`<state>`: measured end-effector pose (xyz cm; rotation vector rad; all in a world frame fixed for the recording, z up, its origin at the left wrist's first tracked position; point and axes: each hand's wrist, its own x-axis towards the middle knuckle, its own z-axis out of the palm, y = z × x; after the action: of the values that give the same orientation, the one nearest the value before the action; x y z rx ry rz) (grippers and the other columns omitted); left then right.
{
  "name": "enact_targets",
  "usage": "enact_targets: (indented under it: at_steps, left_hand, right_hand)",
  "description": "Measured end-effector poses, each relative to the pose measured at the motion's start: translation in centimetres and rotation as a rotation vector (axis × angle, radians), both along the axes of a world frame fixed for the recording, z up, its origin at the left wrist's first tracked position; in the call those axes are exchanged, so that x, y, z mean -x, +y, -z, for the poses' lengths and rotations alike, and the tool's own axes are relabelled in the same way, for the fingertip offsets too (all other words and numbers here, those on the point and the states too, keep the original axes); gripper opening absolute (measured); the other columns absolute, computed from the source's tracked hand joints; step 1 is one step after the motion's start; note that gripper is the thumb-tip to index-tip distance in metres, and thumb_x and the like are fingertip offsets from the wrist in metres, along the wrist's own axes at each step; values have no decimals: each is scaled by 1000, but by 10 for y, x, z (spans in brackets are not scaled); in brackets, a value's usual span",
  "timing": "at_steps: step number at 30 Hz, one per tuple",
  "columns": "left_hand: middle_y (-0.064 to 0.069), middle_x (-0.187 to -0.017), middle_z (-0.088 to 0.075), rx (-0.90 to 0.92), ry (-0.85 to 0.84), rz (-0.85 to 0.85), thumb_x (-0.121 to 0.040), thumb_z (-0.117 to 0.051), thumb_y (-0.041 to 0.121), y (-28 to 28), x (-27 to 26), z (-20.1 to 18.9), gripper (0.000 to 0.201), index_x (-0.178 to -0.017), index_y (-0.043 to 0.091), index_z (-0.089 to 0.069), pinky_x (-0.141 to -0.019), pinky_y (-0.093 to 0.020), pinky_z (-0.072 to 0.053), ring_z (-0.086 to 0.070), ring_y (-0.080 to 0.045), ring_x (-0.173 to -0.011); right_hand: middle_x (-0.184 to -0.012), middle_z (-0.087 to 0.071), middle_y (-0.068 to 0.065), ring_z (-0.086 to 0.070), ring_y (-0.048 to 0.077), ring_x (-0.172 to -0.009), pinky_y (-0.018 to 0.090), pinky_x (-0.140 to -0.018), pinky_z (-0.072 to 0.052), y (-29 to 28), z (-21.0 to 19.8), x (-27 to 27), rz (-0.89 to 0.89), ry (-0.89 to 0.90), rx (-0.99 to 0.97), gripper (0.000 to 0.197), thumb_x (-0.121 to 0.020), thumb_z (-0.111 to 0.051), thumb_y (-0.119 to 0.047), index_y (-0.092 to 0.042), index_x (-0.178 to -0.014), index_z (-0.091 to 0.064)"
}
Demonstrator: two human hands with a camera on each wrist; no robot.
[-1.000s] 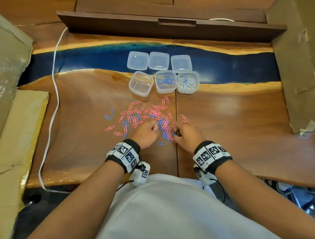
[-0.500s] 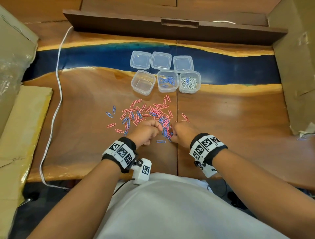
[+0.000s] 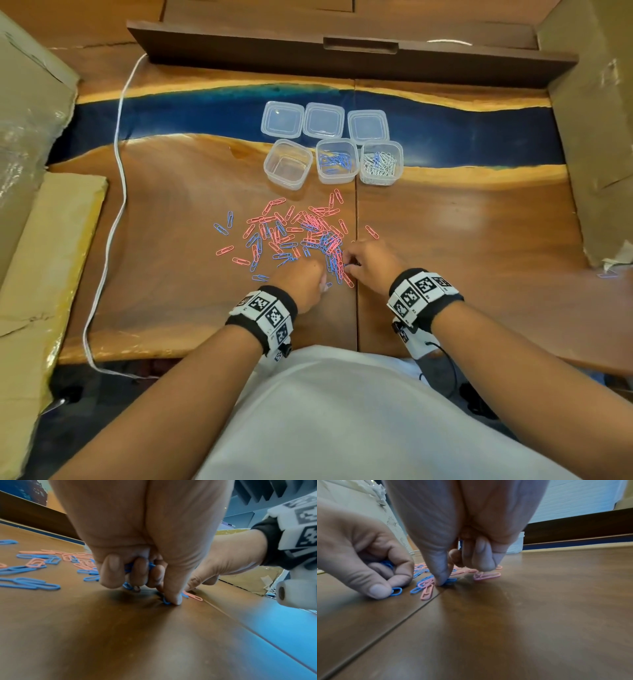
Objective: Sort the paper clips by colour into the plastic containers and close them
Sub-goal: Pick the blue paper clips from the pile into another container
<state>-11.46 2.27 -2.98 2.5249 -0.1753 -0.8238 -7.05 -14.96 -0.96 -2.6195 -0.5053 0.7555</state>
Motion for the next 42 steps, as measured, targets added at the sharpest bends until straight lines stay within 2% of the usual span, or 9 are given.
enact_targets:
  at_steps: [9,20,24,27,29,32,36,39,42]
  left_hand:
    - [-13,-98,-61,-53,-112,112,-94,-49,24,1,8,-8,23,-88,5,-61,-77,-43,-50,-59,-34,-86]
    - [-12,-99,-63,-20,-130,66,-92,-46,9,-1,13,-16,17,-104,8,-56,-73,-41,-51,-60,-32,-85]
    - [-3,-88,-59,213,-11,-126,-91,-45,7,2,5,-26,19,-99,7,-62,-73,-30,-45,-56,-21,-81]
    - [-3,-66,-51,511,224,-469,-88,-42,1,6,-12,-38,27,-67,9,-57,-48,-21,-36,-45,-9,-50]
    - [-3,-59,-40,779,450,-779,-84,-39,2,11,-21,-43,26,-62,11,-49,-40,-17,-23,-32,-13,-43]
    - [-6,-63,-44,1037,620,-940,-85,-37,9,22,-36,-49,21,-67,11,-46,-38,-21,-34,-40,-16,-47]
    - [-10,-74,-60,1151,580,-1082,-93,-38,13,27,-63,-61,22,-81,6,-55,-55,-35,-58,-64,-18,-62]
    - [-15,-87,-64,1226,531,-1176,-95,-38,13,25,-89,-72,23,-93,1,-57,-75,-38,-58,-68,-24,-80]
    - [-17,-97,-65,1216,477,-1177,-95,-40,13,18,-118,-86,23,-99,-1,-58,-81,-38,-56,-67,-27,-90]
  right_hand:
    - [-82,-64,15,-60,33,-76,36,-62,-45,7,-9,2,-87,87,155,21,-83,-57,-22,-2,-80,-62]
    - [-53,-36,9,-28,15,-38,19,-39,-19,8,-20,2,832,626,-595,28,-75,-40,7,-16,-58,-36]
    - [-54,-28,5,-26,12,-43,15,-40,-17,16,-27,-3,903,754,-755,26,-74,-27,8,-17,-71,-33]
    - [-56,-32,6,-27,12,-45,17,-40,-20,22,-32,-17,901,781,-839,26,-74,-25,7,-16,-80,-34]
    - [-61,-39,8,-34,16,-47,22,-41,-29,25,-35,-33,918,772,-903,23,-77,-28,7,-12,-84,-40]
    - [-73,-51,8,-52,18,-57,28,-50,-50,32,-46,-67,1015,786,-1006,13,-89,-37,-3,-7,-85,-49]
    - [-98,-56,16,-62,26,-86,34,-72,-58,42,-66,-108,1135,764,-1093,21,-94,-43,-18,-2,-105,-51]
    - [-110,-47,15,-57,30,-92,38,-83,-54,48,-74,-127,1197,701,-1123,16,-93,-48,-18,-7,-104,-49]
    - [-123,-43,22,-54,33,-104,36,-81,-51,49,-73,-137,1206,724,-1073,41,-92,-48,-19,3,-127,-42]
